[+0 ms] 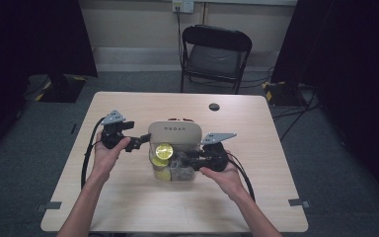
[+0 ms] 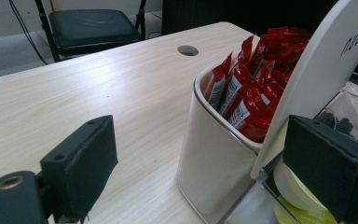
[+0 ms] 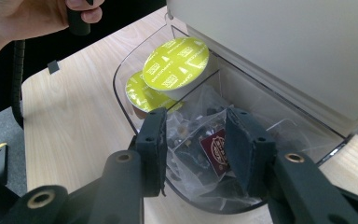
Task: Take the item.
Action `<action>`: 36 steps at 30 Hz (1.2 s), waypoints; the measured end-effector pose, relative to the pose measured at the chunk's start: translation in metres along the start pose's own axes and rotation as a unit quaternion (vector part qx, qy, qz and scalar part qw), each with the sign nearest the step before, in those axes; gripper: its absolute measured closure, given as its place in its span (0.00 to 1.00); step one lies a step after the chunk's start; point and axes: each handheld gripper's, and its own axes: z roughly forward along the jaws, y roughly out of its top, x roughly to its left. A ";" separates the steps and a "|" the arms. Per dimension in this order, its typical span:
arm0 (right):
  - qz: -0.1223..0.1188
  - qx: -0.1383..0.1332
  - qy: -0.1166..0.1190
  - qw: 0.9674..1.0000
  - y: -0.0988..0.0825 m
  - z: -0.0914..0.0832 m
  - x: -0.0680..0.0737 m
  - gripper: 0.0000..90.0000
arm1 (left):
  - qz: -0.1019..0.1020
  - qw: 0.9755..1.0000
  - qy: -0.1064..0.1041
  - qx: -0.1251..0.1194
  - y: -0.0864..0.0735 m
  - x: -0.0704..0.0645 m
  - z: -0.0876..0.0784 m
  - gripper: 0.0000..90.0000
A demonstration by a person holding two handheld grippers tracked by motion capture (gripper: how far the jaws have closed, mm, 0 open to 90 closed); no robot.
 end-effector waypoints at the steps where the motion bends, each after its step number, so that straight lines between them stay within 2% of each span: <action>1: 0.000 0.000 0.000 1.000 0.000 0.000 0.000 0.67 | 0.000 1.000 0.000 0.000 0.000 0.000 0.000 0.10; 6: -0.010 0.006 -0.003 1.000 -0.002 0.002 0.002 0.72 | -0.002 1.000 -0.003 0.002 0.001 0.000 0.002 0.08; 9: -0.008 0.003 -0.004 1.000 -0.003 0.001 0.002 0.82 | -0.003 1.000 -0.004 0.001 0.001 0.000 0.002 0.08; 10: -0.009 0.006 -0.010 1.000 -0.003 0.000 0.001 0.89 | -0.003 1.000 -0.004 0.001 0.001 0.000 0.002 0.08; 11: -0.009 0.006 -0.010 1.000 -0.003 0.000 0.001 0.89 | -0.002 1.000 -0.003 0.003 0.001 0.000 0.002 0.08; 12: -0.009 0.006 -0.008 1.000 -0.003 0.000 0.000 0.94 | 0.000 1.000 -0.001 0.004 0.001 0.000 0.001 0.09; 15: -0.009 0.004 -0.005 1.000 -0.004 -0.001 0.000 0.99 | 0.000 1.000 0.000 0.003 0.001 -0.001 0.001 0.09; 18: -0.012 0.000 -0.004 1.000 -0.003 -0.001 0.002 1.00 | 0.000 1.000 0.002 0.005 -0.001 -0.002 0.001 0.10; 20: -0.013 -0.004 -0.013 1.000 -0.002 -0.002 0.002 1.00 | 0.002 1.000 0.003 0.009 -0.002 -0.002 0.003 0.10; 36: -0.004 -0.033 -0.015 0.999 0.001 -0.015 0.001 1.00 | 0.001 1.000 0.003 0.012 -0.002 -0.002 0.003 0.10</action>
